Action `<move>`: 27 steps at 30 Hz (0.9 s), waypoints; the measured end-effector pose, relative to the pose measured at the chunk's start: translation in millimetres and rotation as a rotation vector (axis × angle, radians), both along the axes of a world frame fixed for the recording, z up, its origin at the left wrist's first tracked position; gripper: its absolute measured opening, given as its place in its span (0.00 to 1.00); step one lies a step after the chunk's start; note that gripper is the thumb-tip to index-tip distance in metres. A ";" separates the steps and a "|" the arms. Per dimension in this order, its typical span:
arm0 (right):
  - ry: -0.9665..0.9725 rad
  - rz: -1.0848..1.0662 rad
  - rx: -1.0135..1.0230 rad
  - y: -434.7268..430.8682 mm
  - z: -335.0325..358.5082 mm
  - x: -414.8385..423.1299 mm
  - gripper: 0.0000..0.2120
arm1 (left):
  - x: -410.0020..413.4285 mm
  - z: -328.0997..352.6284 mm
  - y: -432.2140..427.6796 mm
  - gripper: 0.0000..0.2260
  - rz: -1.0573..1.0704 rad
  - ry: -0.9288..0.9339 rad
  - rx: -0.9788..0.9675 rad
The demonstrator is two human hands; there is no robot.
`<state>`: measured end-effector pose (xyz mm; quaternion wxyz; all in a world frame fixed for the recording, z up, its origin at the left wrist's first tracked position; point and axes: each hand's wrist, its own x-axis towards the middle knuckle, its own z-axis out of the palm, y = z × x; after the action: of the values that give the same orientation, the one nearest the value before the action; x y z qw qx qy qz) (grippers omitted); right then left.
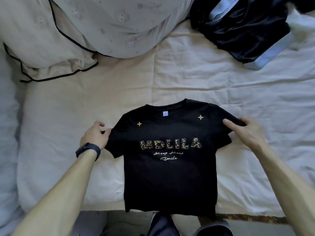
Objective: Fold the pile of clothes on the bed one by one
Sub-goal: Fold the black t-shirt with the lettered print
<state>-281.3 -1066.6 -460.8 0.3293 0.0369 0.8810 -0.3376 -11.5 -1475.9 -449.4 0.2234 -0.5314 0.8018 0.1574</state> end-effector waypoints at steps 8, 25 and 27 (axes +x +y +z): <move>-0.017 -0.127 -0.114 17.2 -13.3 12.5 0.05 | -128.8 -17.6 149.0 0.27 -0.610 0.344 -0.008; -0.126 -0.301 -0.106 45.4 -27.8 27.2 0.26 | -275.1 -38.1 216.0 0.19 -0.997 0.139 0.089; -0.123 -0.274 0.055 47.7 -23.9 38.4 0.34 | -289.4 -35.4 241.8 0.21 -1.123 0.104 0.156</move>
<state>-242.9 -1018.8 -484.7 0.3322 0.1866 0.8548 -0.3523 -300.9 -1234.1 -484.8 0.2714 0.0031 0.9573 0.0993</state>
